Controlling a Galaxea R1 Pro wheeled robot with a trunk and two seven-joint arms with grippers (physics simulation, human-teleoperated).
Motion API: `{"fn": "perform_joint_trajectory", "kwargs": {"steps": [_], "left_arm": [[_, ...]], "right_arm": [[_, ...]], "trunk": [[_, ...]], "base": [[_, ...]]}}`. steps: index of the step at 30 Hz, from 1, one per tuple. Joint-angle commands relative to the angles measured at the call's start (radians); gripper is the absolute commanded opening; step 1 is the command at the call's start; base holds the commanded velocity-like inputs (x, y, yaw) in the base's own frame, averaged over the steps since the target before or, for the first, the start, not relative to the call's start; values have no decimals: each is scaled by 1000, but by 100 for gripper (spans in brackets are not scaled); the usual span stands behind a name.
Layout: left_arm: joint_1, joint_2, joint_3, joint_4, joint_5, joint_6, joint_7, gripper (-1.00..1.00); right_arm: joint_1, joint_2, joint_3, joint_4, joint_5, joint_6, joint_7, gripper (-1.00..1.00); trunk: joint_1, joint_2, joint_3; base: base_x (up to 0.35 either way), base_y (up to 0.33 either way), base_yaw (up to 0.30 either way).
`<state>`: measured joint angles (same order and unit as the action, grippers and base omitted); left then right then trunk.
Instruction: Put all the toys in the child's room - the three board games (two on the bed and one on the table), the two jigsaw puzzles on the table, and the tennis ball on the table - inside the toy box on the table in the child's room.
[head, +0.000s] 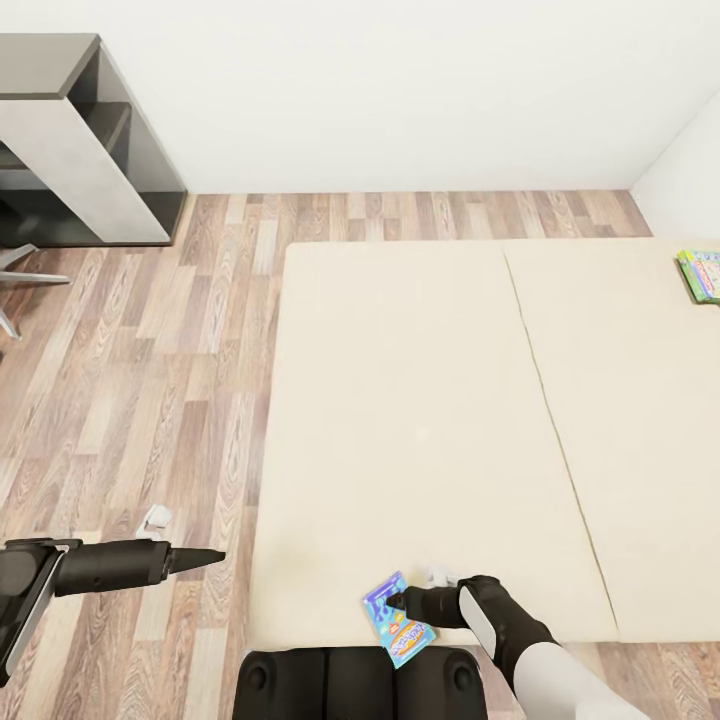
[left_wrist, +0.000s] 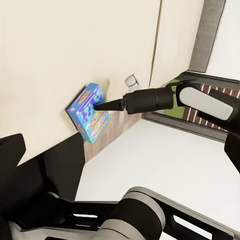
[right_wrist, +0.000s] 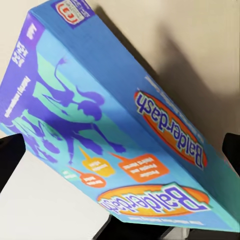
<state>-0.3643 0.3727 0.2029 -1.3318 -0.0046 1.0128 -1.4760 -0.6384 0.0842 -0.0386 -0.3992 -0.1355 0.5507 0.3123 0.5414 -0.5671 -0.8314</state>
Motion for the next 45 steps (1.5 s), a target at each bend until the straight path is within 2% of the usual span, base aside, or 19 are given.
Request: {"fn": "perform_joint_trajectory", "kwargs": {"steps": [1, 45], "left_arm": [[-1, 0, 0, 0, -1, 10, -4, 100], [-1, 0, 0, 0, -1, 10, -4, 100]], "right_arm": [[0, 1, -6, -1, -32, 3, 5, 100], [0, 3, -6, 0, -30, 5, 5, 100]], "trunk": [[1, -1, -1], [1, -1, -1]], "base": [[0, 56, 0], [0, 17, 0]]}}
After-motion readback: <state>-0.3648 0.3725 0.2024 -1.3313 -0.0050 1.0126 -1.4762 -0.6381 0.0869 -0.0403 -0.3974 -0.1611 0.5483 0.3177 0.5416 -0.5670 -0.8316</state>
